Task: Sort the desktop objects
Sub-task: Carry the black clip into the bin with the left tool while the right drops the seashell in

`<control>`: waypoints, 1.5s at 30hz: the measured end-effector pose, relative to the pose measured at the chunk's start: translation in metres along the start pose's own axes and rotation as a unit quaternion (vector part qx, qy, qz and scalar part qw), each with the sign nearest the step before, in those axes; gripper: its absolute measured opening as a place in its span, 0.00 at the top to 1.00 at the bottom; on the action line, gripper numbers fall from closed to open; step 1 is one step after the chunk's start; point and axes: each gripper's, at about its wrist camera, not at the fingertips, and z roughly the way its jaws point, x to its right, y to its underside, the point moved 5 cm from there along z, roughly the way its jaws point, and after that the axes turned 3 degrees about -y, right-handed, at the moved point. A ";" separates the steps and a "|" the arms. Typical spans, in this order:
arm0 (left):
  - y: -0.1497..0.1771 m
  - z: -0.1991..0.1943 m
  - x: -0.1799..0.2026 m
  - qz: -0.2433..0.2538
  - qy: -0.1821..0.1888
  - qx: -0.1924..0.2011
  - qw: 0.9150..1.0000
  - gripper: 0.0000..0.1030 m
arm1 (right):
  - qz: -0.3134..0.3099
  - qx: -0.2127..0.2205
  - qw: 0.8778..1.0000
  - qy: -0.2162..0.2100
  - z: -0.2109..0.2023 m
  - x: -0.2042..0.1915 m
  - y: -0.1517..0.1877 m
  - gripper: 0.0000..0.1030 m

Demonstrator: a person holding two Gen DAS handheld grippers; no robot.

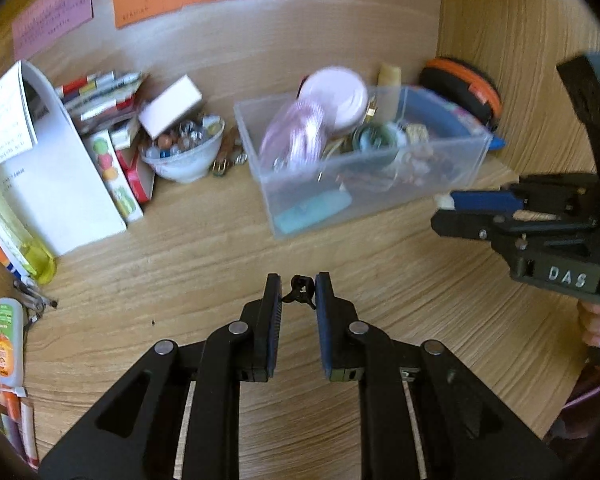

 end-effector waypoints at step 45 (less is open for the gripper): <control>-0.129 0.088 0.091 0.088 0.091 0.011 0.992 0.85 | 0.037 0.044 0.994 0.092 0.015 0.117 -0.055 0.78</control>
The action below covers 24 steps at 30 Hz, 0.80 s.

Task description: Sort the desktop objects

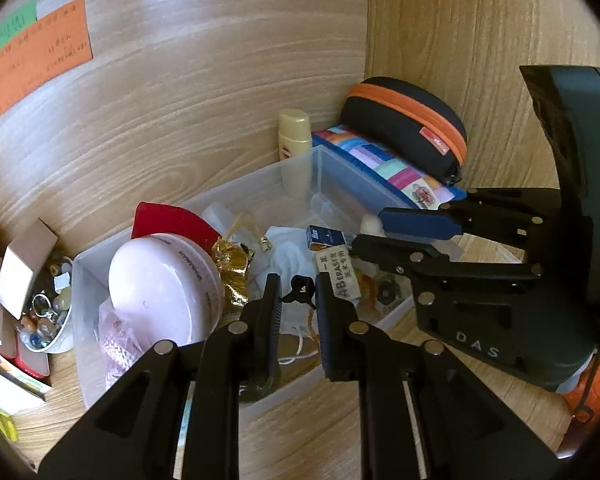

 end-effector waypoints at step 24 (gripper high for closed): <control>0.015 -0.110 -0.012 -0.031 -0.064 0.076 0.995 0.46 | 0.016 0.074 0.997 0.017 -0.089 -0.027 -0.011 0.25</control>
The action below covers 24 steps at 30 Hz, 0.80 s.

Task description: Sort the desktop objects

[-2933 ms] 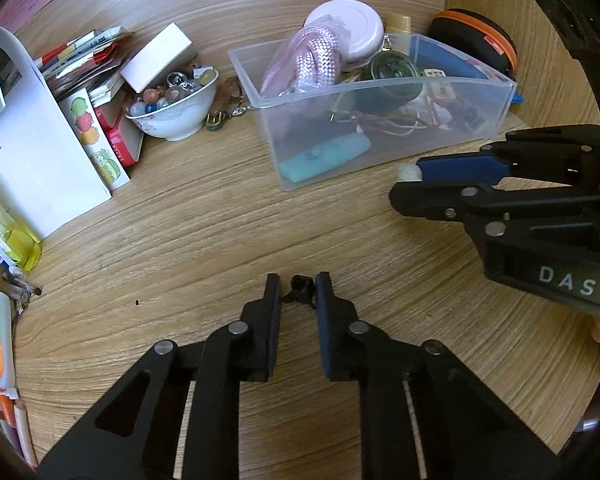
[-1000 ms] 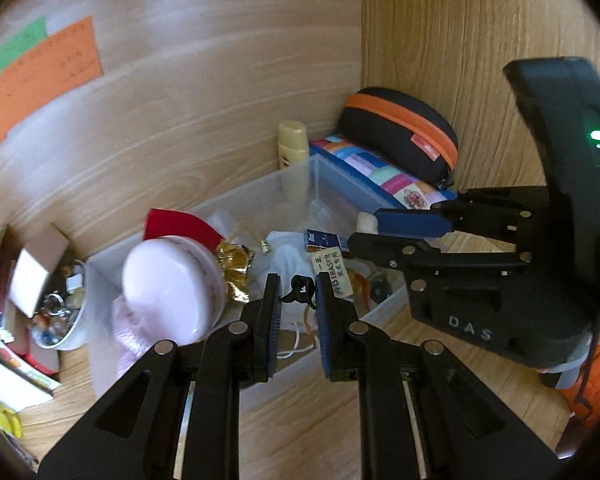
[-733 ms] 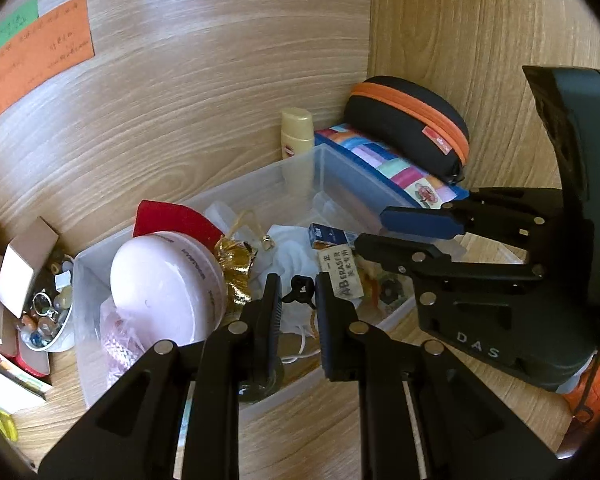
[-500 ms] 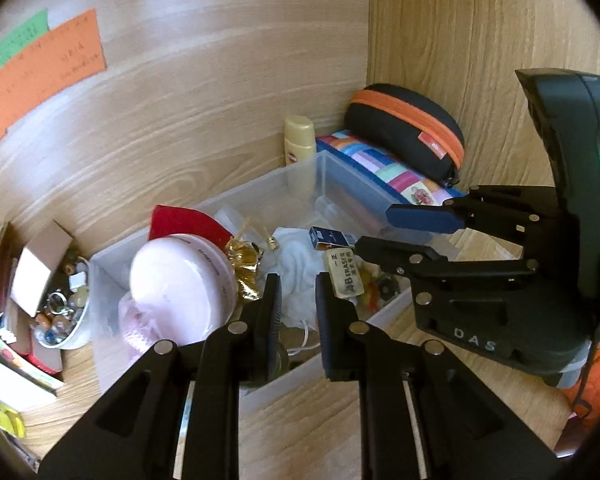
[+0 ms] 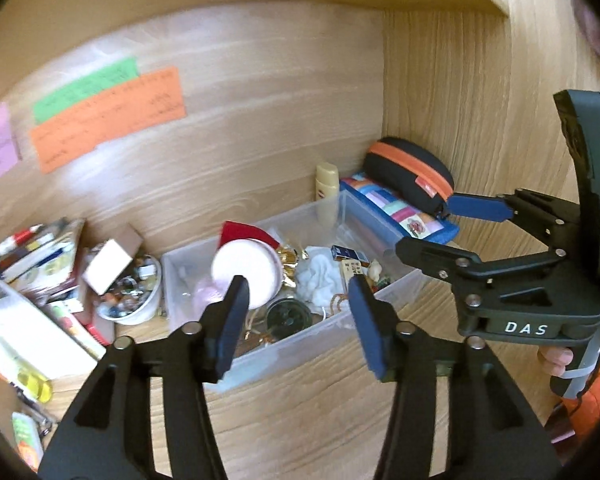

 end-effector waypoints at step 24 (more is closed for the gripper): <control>0.088 -0.079 -0.036 -0.117 -0.119 0.046 0.985 0.04 | 0.022 0.048 0.998 0.040 -0.085 -0.045 0.061 0.03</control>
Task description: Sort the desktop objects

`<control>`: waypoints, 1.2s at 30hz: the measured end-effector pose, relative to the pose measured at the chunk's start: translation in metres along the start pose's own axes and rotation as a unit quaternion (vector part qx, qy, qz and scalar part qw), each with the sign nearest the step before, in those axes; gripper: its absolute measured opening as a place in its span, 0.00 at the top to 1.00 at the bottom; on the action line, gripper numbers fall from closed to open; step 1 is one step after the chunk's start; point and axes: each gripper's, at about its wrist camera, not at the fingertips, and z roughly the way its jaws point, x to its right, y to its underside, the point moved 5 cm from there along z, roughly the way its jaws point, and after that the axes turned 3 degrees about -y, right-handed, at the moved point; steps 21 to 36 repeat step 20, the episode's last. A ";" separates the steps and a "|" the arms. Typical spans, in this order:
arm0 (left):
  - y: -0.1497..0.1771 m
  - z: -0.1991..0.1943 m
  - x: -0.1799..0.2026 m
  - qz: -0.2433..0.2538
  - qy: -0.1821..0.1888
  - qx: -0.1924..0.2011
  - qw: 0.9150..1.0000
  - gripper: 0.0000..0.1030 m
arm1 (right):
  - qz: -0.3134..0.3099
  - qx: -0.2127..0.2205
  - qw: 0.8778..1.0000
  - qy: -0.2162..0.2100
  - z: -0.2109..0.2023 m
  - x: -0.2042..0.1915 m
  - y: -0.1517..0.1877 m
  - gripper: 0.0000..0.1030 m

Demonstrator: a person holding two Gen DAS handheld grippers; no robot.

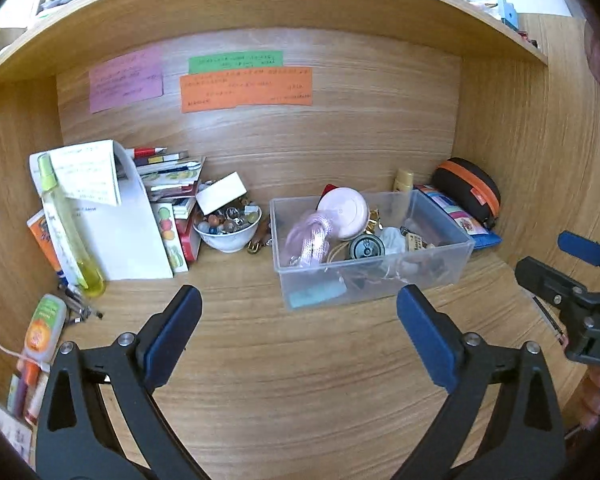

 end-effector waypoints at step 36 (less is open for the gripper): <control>0.004 -0.007 0.007 -0.007 0.017 0.011 1.000 0.04 | 0.017 -0.022 0.999 -0.018 0.007 0.006 0.012 0.00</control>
